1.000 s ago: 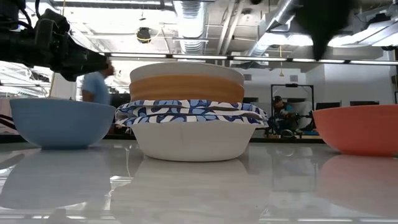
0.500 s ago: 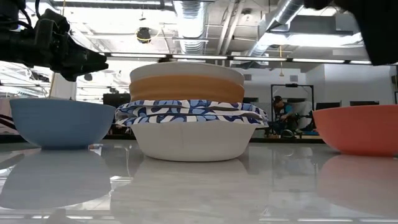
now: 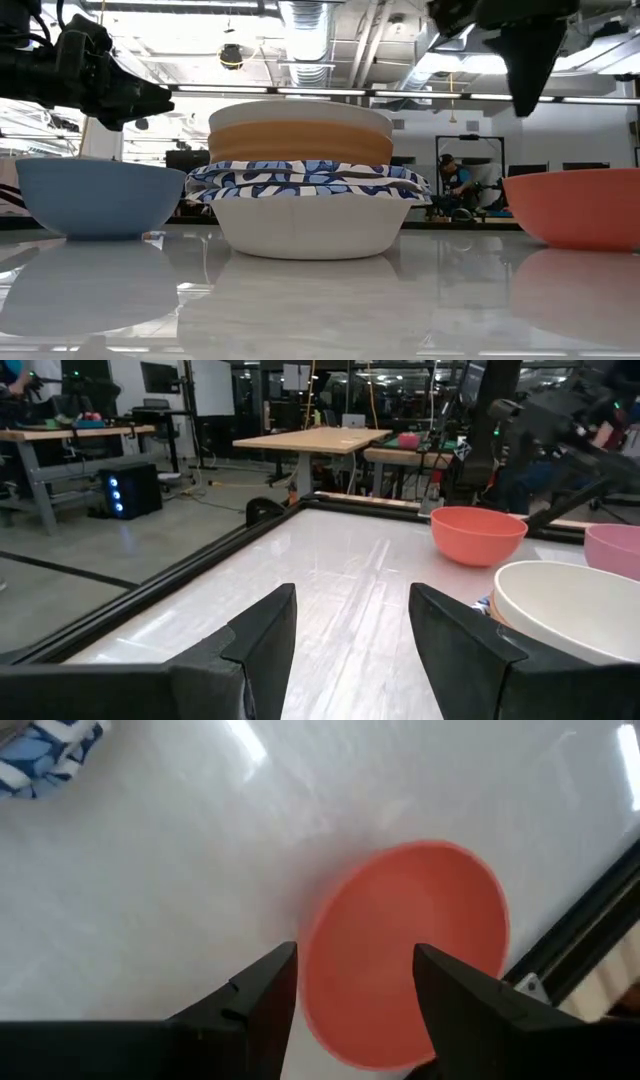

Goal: Nest bowls inside each other by size order
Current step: Stack the red bowl into the white bowl

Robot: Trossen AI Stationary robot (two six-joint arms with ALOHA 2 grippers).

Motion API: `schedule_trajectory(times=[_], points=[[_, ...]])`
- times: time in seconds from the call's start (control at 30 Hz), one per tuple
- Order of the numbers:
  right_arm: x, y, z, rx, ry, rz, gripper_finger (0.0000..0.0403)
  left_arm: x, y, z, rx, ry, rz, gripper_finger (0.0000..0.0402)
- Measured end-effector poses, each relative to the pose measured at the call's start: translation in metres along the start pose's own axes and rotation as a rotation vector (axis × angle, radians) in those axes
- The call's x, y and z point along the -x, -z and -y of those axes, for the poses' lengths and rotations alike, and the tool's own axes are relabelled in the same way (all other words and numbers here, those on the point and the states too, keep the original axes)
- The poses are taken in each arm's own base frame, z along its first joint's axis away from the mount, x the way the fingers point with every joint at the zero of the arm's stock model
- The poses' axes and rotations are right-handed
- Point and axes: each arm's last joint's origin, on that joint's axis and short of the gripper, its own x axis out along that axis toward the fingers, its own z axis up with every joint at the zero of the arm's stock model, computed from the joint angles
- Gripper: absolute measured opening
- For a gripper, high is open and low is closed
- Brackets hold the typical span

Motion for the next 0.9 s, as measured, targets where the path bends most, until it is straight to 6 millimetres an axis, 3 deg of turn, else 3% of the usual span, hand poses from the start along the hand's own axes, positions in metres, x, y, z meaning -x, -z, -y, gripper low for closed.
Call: schedule_trajectory(times=[0.2, 0.43, 0.57, 0.9], points=[[0.012, 0.035, 0.039, -0.199, -0.139, 0.218, 0.0219, 0.000, 0.000, 0.000, 0.000, 0.000, 0.000, 0.0185], [-0.018, 0.066, 0.057, -0.393, -0.241, 0.210, 0.0219, 0.000, 0.000, 0.000, 0.000, 0.000, 0.000, 0.0185], [-0.036, 0.066, 0.050, -0.341, -0.249, 0.170, 0.0219, 0.000, 0.000, 0.000, 0.000, 0.000, 0.000, 0.0185], [-0.057, 0.049, 0.036, -0.224, -0.180, 0.123, 0.0219, 0.000, 0.000, 0.000, 0.000, 0.000, 0.000, 0.0185]])
